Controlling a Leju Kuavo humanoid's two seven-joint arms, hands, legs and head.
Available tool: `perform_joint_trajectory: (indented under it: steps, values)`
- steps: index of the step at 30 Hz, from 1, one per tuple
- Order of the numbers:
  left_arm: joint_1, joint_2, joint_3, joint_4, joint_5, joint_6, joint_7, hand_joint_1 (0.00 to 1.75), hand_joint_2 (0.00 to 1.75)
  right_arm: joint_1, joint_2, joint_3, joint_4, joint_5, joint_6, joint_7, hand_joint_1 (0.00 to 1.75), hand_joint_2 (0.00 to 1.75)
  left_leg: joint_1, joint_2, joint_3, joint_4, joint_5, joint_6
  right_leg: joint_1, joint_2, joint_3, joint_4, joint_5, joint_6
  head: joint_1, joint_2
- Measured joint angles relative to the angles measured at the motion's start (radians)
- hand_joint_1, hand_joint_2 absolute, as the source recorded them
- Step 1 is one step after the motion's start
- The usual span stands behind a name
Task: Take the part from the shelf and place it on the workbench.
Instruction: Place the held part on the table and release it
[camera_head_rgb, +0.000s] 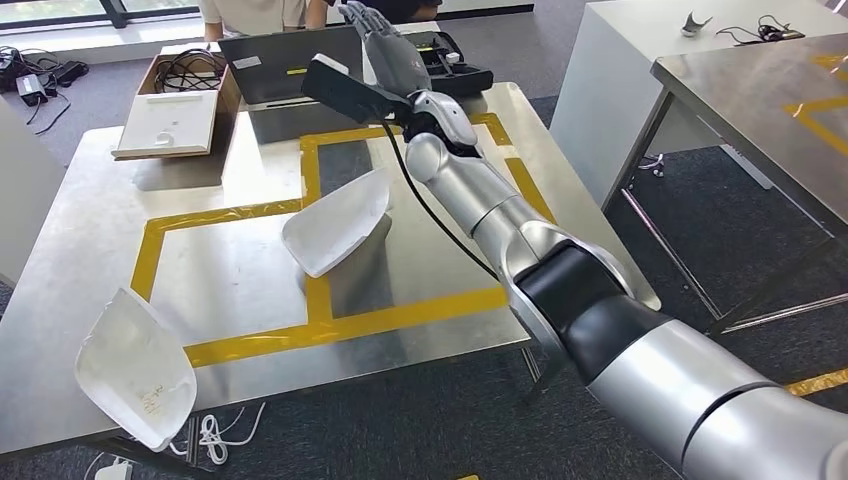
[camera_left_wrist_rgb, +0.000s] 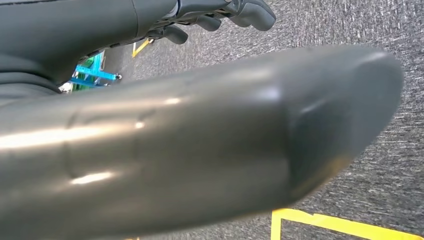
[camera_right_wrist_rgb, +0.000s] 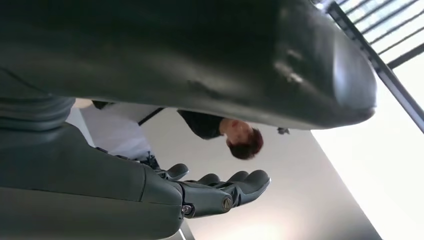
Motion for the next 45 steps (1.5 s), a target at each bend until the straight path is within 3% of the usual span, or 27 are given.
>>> perform_joint_trajectory:
  steps: [7,9,11,13,14,15,16,19,21,24,25,27,29,30,31,32,33,35,37,39,40,41,44,45]
  values:
    - [0.007,-0.015,0.014,0.0,0.022,0.001,0.036,0.0,0.0,-0.011,-0.076,-0.055,-0.308,-0.043,0.095,0.079,0.0,0.0,-0.007,0.001,0.001,0.003,-0.009,0.015,-0.007,0.0,0.005,-0.006,-0.004,0.011,0.0,0.0]
    - [0.008,-0.021,0.016,0.0,0.024,0.001,0.037,0.0,0.0,-0.011,-0.089,-0.061,-0.358,-0.043,0.099,0.082,0.0,0.0,0.0,0.005,0.012,-0.014,-0.006,0.022,-0.006,0.001,0.01,-0.004,-0.01,0.018,0.0,0.0]
    - [0.007,-0.026,0.016,0.0,0.024,0.001,0.038,0.0,0.0,-0.012,-0.099,-0.065,-0.389,-0.044,0.099,0.086,0.0,0.0,0.007,0.01,0.025,-0.031,0.002,0.031,-0.006,0.001,-0.013,0.055,-0.049,0.026,0.002,0.0]
    - [0.006,-0.028,0.018,0.0,0.026,0.001,0.04,0.0,0.0,-0.009,-0.107,-0.066,-0.403,-0.043,0.099,0.088,0.0,0.0,0.009,0.013,0.026,-0.034,0.006,0.033,-0.011,0.0,-0.073,0.175,-0.111,0.034,0.003,0.0]
    - [0.007,-0.03,0.021,0.0,0.027,0.0,0.04,0.0,0.0,-0.006,-0.11,-0.067,-0.407,-0.043,0.099,0.089,0.0,0.0,0.01,0.013,0.024,-0.033,0.008,0.032,-0.015,0.0,-0.098,0.223,-0.127,0.039,0.003,0.0]
    - [0.007,-0.032,0.024,0.001,0.029,0.0,0.04,0.0,0.0,-0.002,-0.112,-0.067,-0.41,-0.041,0.1,0.089,0.0,0.0,0.011,0.014,0.022,-0.031,0.009,0.03,-0.019,0.0,-0.109,0.241,-0.124,0.043,0.002,0.0]
    - [0.007,-0.035,0.028,0.001,0.031,-0.001,0.039,0.0,0.0,0.0,-0.114,-0.068,-0.414,-0.039,0.099,0.089,0.0,0.0,0.013,0.014,0.018,-0.028,0.01,0.028,-0.024,-0.001,-0.101,0.222,-0.102,0.048,0.002,0.0]
    - [0.007,-0.042,0.033,0.001,0.031,-0.003,0.03,0.0,0.0,0.001,-0.117,-0.067,-0.426,-0.028,0.098,0.092,0.0,0.0,0.021,0.013,0.003,-0.012,0.013,0.011,-0.033,-0.004,-0.013,0.05,-0.014,0.059,0.003,0.0]
    - [0.007,-0.047,0.033,0.001,0.027,-0.003,0.025,0.0,0.0,0.003,-0.116,-0.066,-0.433,-0.024,0.097,0.101,0.0,0.0,0.02,0.009,-0.004,-0.007,0.019,-0.006,-0.03,-0.001,0.004,0.008,0.005,0.048,0.002,0.0]
    - [0.007,-0.054,0.033,0.001,0.018,-0.004,0.021,0.0,0.0,0.017,-0.115,-0.066,-0.45,-0.015,0.09,0.118,0.0,0.0,0.021,0.005,-0.012,-0.011,0.03,-0.031,-0.026,0.002,-0.012,0.009,0.021,0.016,0.001,0.0]
    - [0.006,-0.056,0.033,0.001,0.015,-0.004,0.022,0.0,0.0,0.023,-0.115,-0.066,-0.456,-0.012,0.088,0.121,0.0,0.0,0.023,0.005,-0.022,0.003,0.013,-0.036,-0.027,0.001,-0.019,0.007,0.03,0.007,0.0,0.0]
    - [0.003,-0.058,0.033,0.001,0.01,-0.004,0.026,0.0,0.0,0.036,-0.115,-0.068,-0.467,-0.007,0.084,0.124,0.0,0.0,0.024,0.005,-0.057,0.094,-0.069,-0.041,-0.027,0.001,-0.038,0.005,0.049,-0.008,-0.002,0.0]
    - [0.0,-0.058,0.033,0.001,0.006,-0.005,0.029,0.0,0.0,0.055,-0.117,-0.073,-0.477,-0.004,0.081,0.124,0.0,0.0,0.023,0.005,-0.089,0.224,-0.151,-0.042,-0.022,0.001,-0.06,0.005,0.066,-0.014,-0.003,0.0]
    - [-0.002,-0.058,0.033,0.0,0.004,-0.005,0.031,0.0,0.0,0.063,-0.12,-0.075,-0.48,-0.003,0.081,0.124,0.0,0.0,0.022,0.005,-0.089,0.263,-0.165,-0.041,-0.019,0.002,-0.072,0.005,0.075,-0.015,-0.003,0.0]
    - [-0.004,-0.058,0.033,0.0,0.001,-0.006,0.032,0.0,0.0,0.07,-0.122,-0.075,-0.483,-0.001,0.081,0.123,0.0,0.0,0.021,0.005,-0.073,0.267,-0.16,-0.037,-0.017,0.003,-0.084,0.006,0.085,-0.015,-0.003,0.0]
    - [-0.005,-0.058,0.033,0.0,-0.001,-0.007,0.035,0.0,0.0,0.073,-0.125,-0.076,-0.485,0.001,0.084,0.122,0.0,0.0,0.019,0.005,-0.039,0.237,-0.142,-0.032,-0.014,0.004,-0.096,0.006,0.094,-0.014,-0.003,0.0]
    - [-0.008,-0.058,0.033,0.0,-0.004,-0.007,0.036,0.0,0.0,0.072,-0.128,-0.078,-0.487,0.004,0.087,0.122,0.0,0.0,0.016,0.004,0.012,0.178,-0.124,-0.024,-0.013,0.004,-0.106,0.006,0.104,-0.012,-0.002,0.0]
    - [-0.014,-0.058,0.033,-0.001,-0.009,-0.008,0.04,0.0,0.0,0.06,-0.133,-0.08,-0.488,0.007,0.095,0.12,0.0,0.0,0.008,0.003,0.107,0.051,-0.119,-0.011,-0.011,0.004,-0.12,0.006,0.12,-0.005,-0.001,0.0]
    - [-0.02,-0.058,0.032,-0.002,-0.013,-0.011,0.044,0.0,0.0,0.052,-0.136,-0.081,-0.488,0.01,0.094,0.118,0.0,0.0,-0.001,0.003,0.136,-0.003,-0.125,-0.002,-0.012,0.002,-0.122,0.002,0.135,0.008,0.0,0.0]
    - [-0.022,-0.061,0.032,-0.002,-0.017,-0.017,0.049,0.0,0.0,0.062,-0.14,-0.084,-0.489,0.016,0.086,0.116,0.0,0.0,-0.002,0.004,0.127,-0.013,-0.107,0.009,-0.015,0.001,-0.12,-0.004,0.146,0.022,-0.001,0.0]
    - [-0.023,-0.062,0.032,-0.002,-0.019,-0.019,0.052,0.0,0.0,0.074,-0.144,-0.089,-0.493,0.022,0.082,0.115,0.0,0.0,0.001,0.006,0.124,-0.019,-0.095,0.017,-0.015,0.001,-0.125,0.002,0.133,0.028,0.001,0.0]
    - [-0.024,-0.063,0.032,-0.002,-0.022,-0.021,0.054,0.0,0.0,0.091,-0.148,-0.097,-0.501,0.029,0.078,0.114,0.0,0.0,0.004,0.008,0.118,-0.025,-0.081,0.024,-0.016,0.001,-0.134,0.027,0.101,0.033,0.002,0.0]
    - [-0.025,-0.067,0.033,-0.001,-0.025,-0.022,0.059,0.0,0.0,0.144,-0.158,-0.125,-0.53,0.047,0.075,0.11,0.0,0.0,0.005,0.011,0.079,-0.029,-0.044,0.034,-0.016,0.001,-0.18,0.195,-0.038,0.045,0.004,0.0]
    - [-0.024,-0.068,0.033,-0.001,-0.025,-0.022,0.059,0.0,0.0,0.158,-0.16,-0.131,-0.535,0.049,0.075,0.11,0.0,0.0,0.005,0.012,0.062,-0.028,-0.034,0.033,-0.017,0.001,-0.186,0.244,-0.053,0.047,0.004,0.0]
